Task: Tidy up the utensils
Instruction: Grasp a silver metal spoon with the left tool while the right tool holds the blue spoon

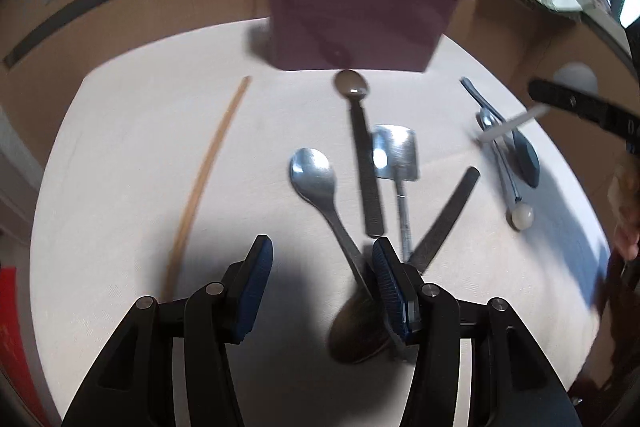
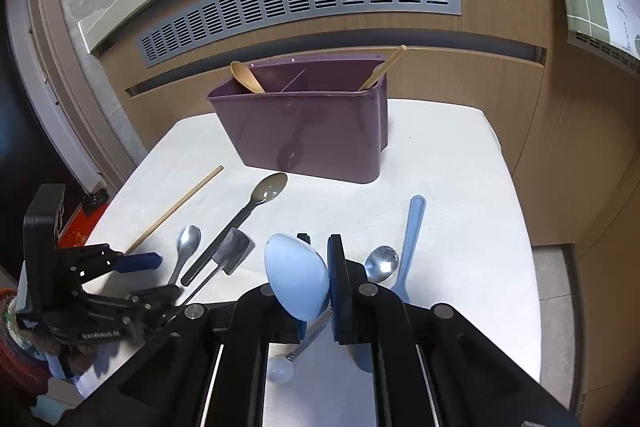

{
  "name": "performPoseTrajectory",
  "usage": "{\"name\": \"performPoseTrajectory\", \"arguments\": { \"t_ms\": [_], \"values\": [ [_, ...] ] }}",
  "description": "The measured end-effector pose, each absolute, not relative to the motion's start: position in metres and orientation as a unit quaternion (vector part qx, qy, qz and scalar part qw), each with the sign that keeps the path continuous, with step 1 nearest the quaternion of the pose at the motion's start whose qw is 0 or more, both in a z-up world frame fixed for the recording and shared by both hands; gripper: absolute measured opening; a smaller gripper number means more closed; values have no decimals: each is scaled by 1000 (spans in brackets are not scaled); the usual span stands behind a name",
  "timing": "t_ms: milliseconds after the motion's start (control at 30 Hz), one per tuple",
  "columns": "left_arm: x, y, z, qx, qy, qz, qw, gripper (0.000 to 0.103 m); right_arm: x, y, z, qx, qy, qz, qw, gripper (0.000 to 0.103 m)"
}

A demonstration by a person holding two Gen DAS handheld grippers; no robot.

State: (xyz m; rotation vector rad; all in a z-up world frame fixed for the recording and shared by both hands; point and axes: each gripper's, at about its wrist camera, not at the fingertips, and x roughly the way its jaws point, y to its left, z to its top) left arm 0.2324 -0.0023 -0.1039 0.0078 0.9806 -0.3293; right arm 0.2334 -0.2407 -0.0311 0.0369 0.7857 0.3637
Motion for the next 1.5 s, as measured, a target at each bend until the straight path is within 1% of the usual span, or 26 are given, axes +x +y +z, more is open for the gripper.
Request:
{"name": "performPoseTrajectory", "arguments": {
  "t_ms": [67,167,333,467,567,633,667,833,1067,1100,1133,1300,1400,1500],
  "values": [
    [237,4,-102,-27,476,-161,864,53,233,-238,-31,22,382,180,906,8],
    [247,-2,-102,-37,476,-155,865,52,233,-234,-31,28,384,188,903,8],
    [266,-26,-104,6,467,-118,876,47,230,-229,-26,24,376,189,907,8],
    [269,-38,-107,39,461,-103,880,46,225,-230,-20,22,364,188,912,8],
    [267,-37,-107,45,457,-114,881,40,225,-230,-19,29,360,190,913,8],
    [265,-34,-106,50,455,-119,881,30,225,-231,-18,34,360,194,912,8],
    [265,-33,-106,50,455,-119,881,29,224,-230,-18,34,359,195,912,8],
    [264,-31,-104,33,448,-116,886,28,224,-231,-20,37,360,193,912,8],
    [232,-25,-60,3,365,-128,922,28,220,-236,-16,34,355,184,916,8],
    [227,-24,-53,-1,356,-134,925,19,219,-236,-14,37,354,185,916,8],
    [226,-25,-50,-3,353,-136,926,14,218,-236,-12,39,351,187,917,8],
    [220,-25,-37,-2,333,-142,932,14,213,-230,-3,33,341,192,920,8],
    [224,-19,-40,-15,342,-128,931,15,213,-227,0,25,340,188,921,8],
    [234,-3,-52,-58,374,-106,919,17,211,-228,0,18,338,179,924,8]
  ]
}}
